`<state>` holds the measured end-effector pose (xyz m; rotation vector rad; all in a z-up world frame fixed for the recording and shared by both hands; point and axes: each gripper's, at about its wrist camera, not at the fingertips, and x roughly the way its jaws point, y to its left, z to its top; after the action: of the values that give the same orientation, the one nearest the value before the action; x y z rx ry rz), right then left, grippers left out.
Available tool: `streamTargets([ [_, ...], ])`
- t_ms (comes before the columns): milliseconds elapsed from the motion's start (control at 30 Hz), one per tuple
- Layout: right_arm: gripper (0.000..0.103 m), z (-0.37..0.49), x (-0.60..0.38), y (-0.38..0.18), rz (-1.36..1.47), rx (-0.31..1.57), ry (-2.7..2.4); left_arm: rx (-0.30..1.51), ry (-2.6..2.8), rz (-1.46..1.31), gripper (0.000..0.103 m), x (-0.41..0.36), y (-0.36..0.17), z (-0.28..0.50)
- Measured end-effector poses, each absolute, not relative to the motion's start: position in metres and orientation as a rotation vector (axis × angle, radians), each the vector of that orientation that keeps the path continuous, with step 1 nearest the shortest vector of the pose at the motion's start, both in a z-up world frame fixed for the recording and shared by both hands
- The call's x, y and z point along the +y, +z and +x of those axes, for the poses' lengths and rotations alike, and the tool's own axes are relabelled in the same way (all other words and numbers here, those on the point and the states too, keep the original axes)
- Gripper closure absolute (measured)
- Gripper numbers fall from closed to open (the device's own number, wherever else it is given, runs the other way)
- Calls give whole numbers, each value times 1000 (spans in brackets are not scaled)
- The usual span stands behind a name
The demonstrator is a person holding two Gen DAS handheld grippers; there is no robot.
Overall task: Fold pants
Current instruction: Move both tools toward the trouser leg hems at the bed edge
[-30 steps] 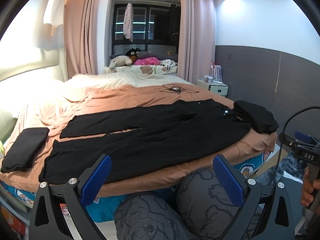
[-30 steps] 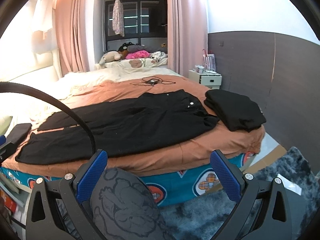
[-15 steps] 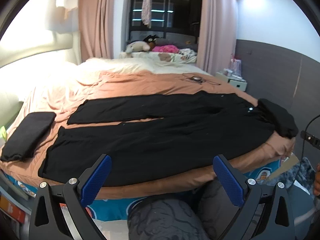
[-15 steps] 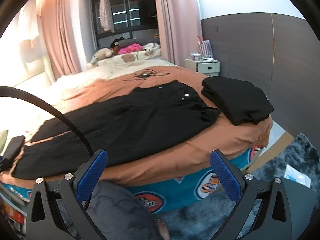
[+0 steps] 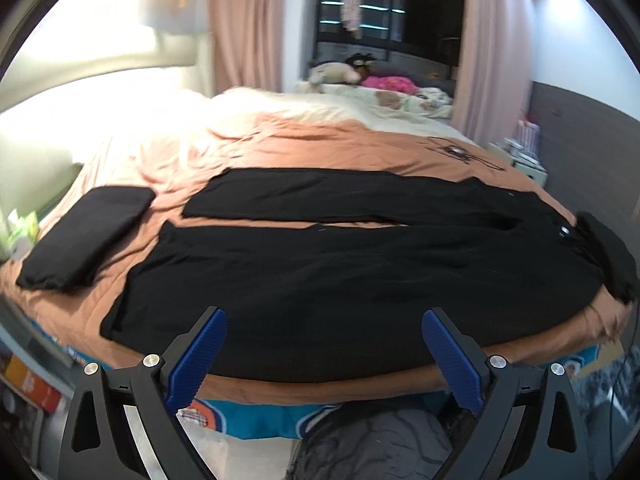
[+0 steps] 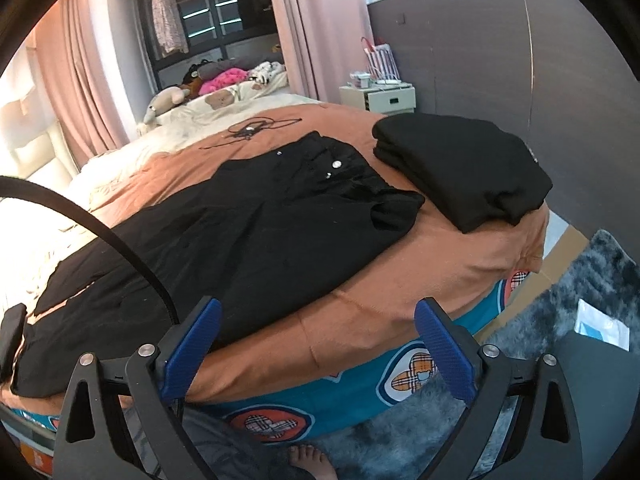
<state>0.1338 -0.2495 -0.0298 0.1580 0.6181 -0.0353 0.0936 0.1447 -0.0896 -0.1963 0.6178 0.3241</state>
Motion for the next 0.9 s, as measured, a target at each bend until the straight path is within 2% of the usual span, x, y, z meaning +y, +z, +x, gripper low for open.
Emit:
streamTargets([
  [333, 5, 192, -260, -39, 217, 647, -15, 657, 495, -351, 12, 207, -115, 76],
  [733, 6, 252, -273, -63, 232, 723, -11, 646, 594, -527, 16, 265, -143, 53],
  [800, 6, 257, -280, -65, 250, 733, -13, 645, 591, -569, 19, 273, -148, 54],
  [900, 19, 262, -282, -68, 251, 746, -11, 659, 580, -634, 35, 288, -159, 60],
])
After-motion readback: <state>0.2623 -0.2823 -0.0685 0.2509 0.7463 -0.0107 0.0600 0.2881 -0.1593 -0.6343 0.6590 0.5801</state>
